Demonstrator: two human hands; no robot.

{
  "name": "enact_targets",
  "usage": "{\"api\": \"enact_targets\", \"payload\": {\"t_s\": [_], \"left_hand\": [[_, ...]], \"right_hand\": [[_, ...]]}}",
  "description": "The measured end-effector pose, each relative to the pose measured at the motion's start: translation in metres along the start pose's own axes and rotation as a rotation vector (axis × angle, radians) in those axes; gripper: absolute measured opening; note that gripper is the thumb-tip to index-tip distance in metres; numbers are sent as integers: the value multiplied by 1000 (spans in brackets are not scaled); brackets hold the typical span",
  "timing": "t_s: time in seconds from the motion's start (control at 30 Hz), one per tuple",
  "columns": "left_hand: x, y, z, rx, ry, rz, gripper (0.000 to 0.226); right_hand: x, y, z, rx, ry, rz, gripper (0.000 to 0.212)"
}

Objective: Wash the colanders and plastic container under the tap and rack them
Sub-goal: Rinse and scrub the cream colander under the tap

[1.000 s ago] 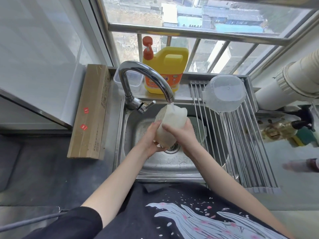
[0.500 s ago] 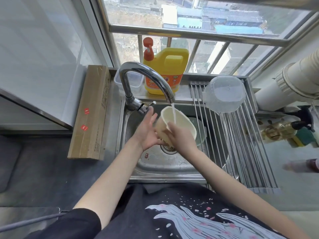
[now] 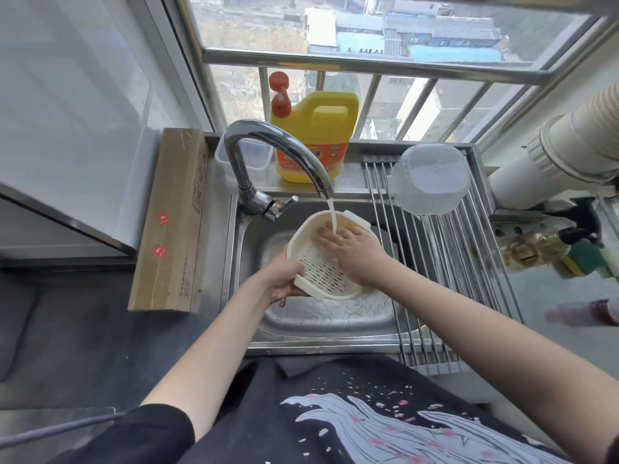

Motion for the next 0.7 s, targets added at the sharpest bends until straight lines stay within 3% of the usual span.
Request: {"api": "enact_targets", "payload": {"t_s": [0.23, 0.33, 0.4, 0.57, 0.7], "left_hand": [[-3, -3, 10, -150, -57, -2, 76], [-3, -2, 10, -220, -22, -54, 64], [-1, -3, 3, -271, -5, -81, 58], [8, -10, -26, -392, 115, -284, 67], [10, -17, -32, -337, 263, -273, 74]], "right_hand": [[23, -6, -3, 38, 239, -225, 50], [31, 3, 6, 369, 312, -270, 28], [32, 14, 5, 446, 192, -189, 37], [53, 28, -4, 150, -296, -114, 46], [46, 38, -21, -131, -292, -84, 28]]}}
Point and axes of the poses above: each hand's wrist, its own y-axis away from the middle knuckle, its own z-axis out of the back of the hand, x = y × z, the point moved 1 cm from there along -y, towards the middle knuckle, and after that the axes turned 1 degree about -y, right-handed, at the moved point
